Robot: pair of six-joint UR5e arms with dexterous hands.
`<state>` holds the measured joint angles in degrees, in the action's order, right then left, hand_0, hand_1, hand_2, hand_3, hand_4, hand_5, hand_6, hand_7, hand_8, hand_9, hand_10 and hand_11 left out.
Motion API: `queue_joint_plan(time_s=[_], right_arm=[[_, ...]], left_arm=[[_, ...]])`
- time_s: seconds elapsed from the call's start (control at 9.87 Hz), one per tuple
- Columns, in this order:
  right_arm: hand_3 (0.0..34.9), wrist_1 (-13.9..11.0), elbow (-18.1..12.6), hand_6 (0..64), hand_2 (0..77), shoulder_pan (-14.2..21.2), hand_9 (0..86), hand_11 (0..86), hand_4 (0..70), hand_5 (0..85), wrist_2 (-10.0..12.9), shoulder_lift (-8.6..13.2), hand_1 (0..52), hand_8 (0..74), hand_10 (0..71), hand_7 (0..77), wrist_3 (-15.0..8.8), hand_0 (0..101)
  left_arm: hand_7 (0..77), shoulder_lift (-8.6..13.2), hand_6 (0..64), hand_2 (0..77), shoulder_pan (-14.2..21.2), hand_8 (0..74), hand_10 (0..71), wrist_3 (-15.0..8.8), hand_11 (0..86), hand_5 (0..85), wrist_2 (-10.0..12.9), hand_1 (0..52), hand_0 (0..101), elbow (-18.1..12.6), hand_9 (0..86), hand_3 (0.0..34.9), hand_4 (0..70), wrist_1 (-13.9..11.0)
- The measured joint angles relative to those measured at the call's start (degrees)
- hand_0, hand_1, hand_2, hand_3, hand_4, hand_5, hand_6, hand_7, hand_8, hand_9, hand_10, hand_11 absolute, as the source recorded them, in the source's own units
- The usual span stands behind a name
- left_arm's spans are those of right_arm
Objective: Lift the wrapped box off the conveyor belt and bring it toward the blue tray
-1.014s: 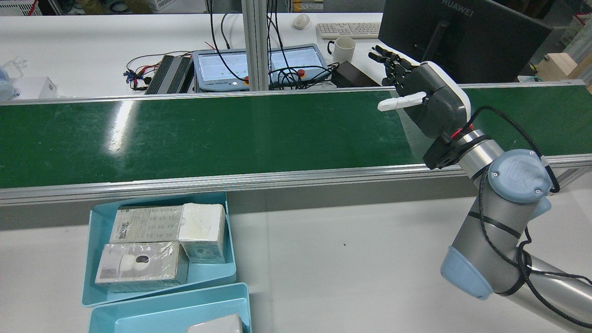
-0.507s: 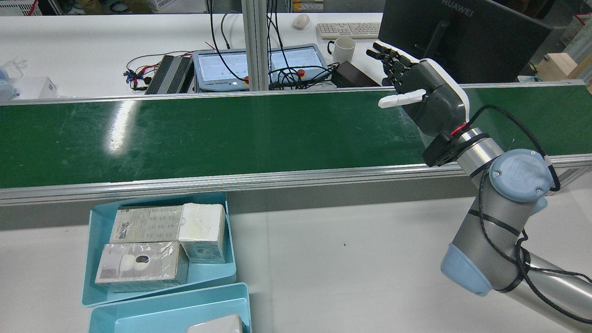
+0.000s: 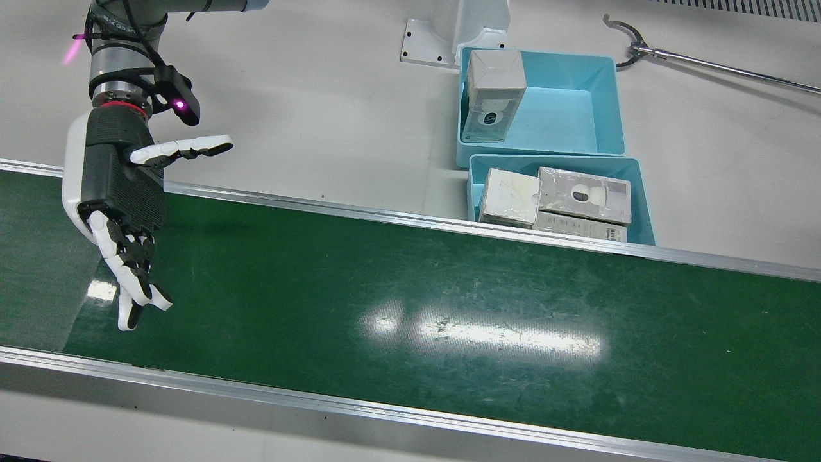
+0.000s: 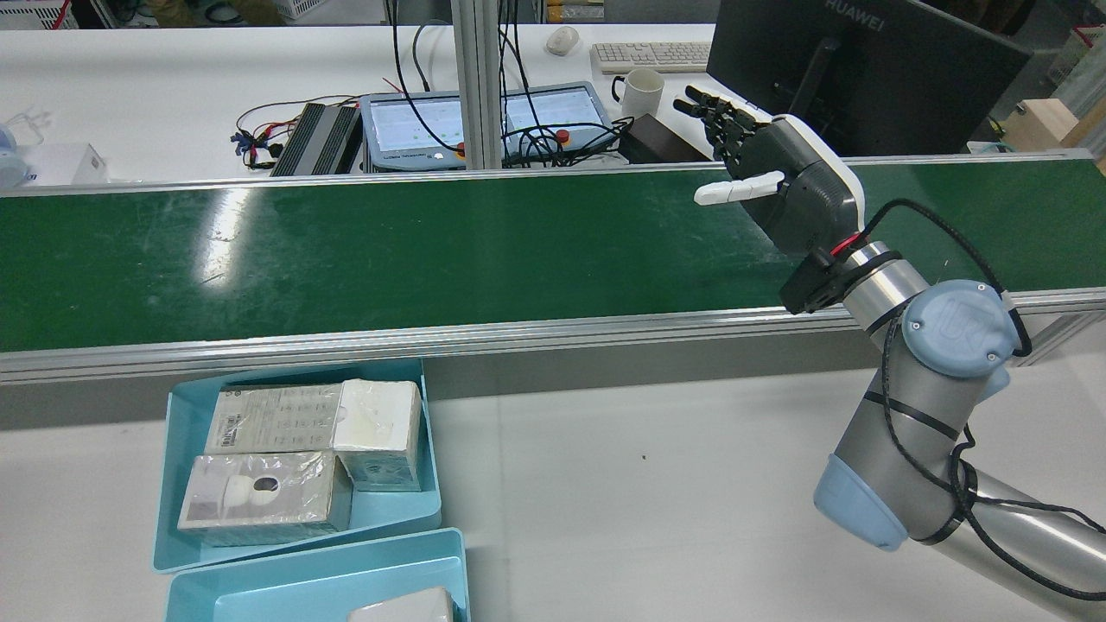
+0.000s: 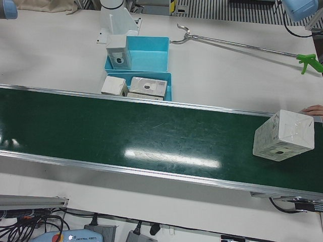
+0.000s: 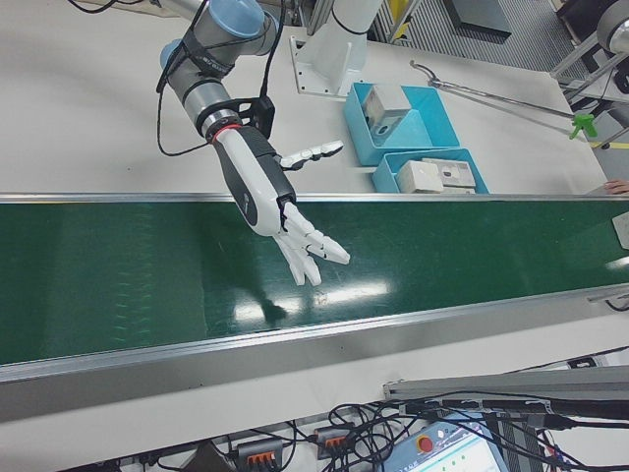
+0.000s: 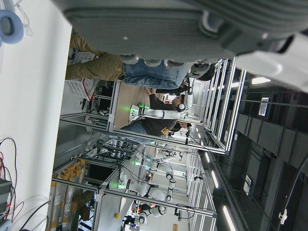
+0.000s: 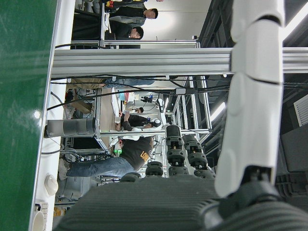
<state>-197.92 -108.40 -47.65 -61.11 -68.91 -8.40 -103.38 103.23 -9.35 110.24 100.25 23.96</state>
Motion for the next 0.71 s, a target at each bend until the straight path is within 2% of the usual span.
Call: queue_joint_plan(time_s=[0.2, 0.71], right_arm=[[0.0, 0.0, 0.6, 6.5, 7.6, 0.1, 3.8, 1.1, 12.0, 10.4, 0.0, 0.8, 15.3, 2.7, 0.0, 16.4, 0.0, 48], [0.0, 0.1, 0.7, 6.5, 9.3, 0.3, 4.4, 1.1, 9.8, 9.3, 0.0, 1.4, 14.2, 2.7, 0.0, 16.4, 0.0, 48]], left_arm=[[0.5, 0.0, 0.0, 0.5, 0.0, 0.5, 0.0, 0.0, 0.0, 1.1, 0.0, 0.0, 0, 0.0, 0.0, 0.0, 0.0, 0.0], [0.5, 0.0, 0.5, 1.1, 0.0, 0.5, 0.0, 0.0, 0.5, 1.1, 0.0, 0.0, 0, 0.0, 0.5, 0.0, 0.5, 0.0]])
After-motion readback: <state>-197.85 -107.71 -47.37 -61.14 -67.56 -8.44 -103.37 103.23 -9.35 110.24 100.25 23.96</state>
